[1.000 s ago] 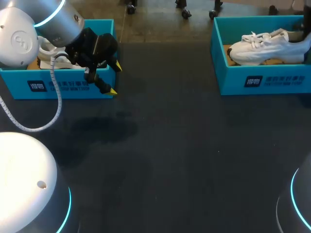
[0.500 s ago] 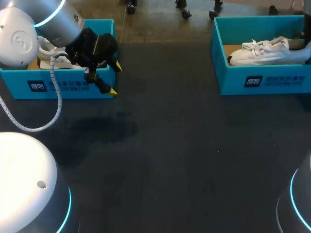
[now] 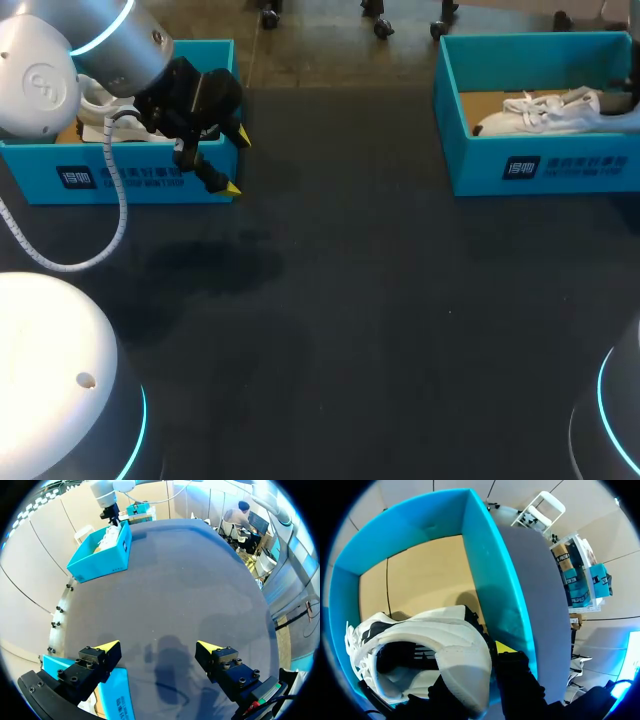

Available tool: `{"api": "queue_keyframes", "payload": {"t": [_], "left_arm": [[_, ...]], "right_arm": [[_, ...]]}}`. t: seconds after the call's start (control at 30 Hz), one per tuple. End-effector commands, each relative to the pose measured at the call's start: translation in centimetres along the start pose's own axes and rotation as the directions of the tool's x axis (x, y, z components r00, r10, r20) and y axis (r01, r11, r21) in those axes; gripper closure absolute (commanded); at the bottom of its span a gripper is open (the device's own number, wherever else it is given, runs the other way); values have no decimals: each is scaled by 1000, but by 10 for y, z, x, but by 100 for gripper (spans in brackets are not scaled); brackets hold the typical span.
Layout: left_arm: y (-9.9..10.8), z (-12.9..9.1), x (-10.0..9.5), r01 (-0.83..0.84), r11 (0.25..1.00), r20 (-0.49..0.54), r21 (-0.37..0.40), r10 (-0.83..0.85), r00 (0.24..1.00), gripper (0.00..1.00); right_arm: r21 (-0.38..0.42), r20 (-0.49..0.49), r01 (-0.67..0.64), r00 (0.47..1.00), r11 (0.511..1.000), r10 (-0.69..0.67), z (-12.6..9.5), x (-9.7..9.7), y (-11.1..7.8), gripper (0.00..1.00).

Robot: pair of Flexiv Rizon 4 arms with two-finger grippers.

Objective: Take the shoe out of the shoebox, open the shoe tongue, remove and reinsert the insole, then place the shoe into the shoebox

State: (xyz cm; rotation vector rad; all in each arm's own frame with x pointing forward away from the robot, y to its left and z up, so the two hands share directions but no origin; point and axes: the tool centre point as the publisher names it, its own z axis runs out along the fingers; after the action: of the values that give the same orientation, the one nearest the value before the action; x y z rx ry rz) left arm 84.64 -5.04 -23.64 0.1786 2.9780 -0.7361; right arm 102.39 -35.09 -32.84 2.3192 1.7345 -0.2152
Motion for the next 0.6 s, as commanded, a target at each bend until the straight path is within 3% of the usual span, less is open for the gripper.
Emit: {"api": "queue_keyframes", "payload": {"t": [0.03, 0.6], "left_arm": [[0, 0, 0, -1, 1000, 0, -4, 1, 1000, 0], [0, 0, 0, -1, 1000, 0, -4, 1, 1000, 0]], "right_arm": [[-4, -1, 4, 1000, 1000, -4, 7, 0, -3, 100], [15, 19, 4, 1000, 1000, -4, 36, 3, -5, 100]]}}
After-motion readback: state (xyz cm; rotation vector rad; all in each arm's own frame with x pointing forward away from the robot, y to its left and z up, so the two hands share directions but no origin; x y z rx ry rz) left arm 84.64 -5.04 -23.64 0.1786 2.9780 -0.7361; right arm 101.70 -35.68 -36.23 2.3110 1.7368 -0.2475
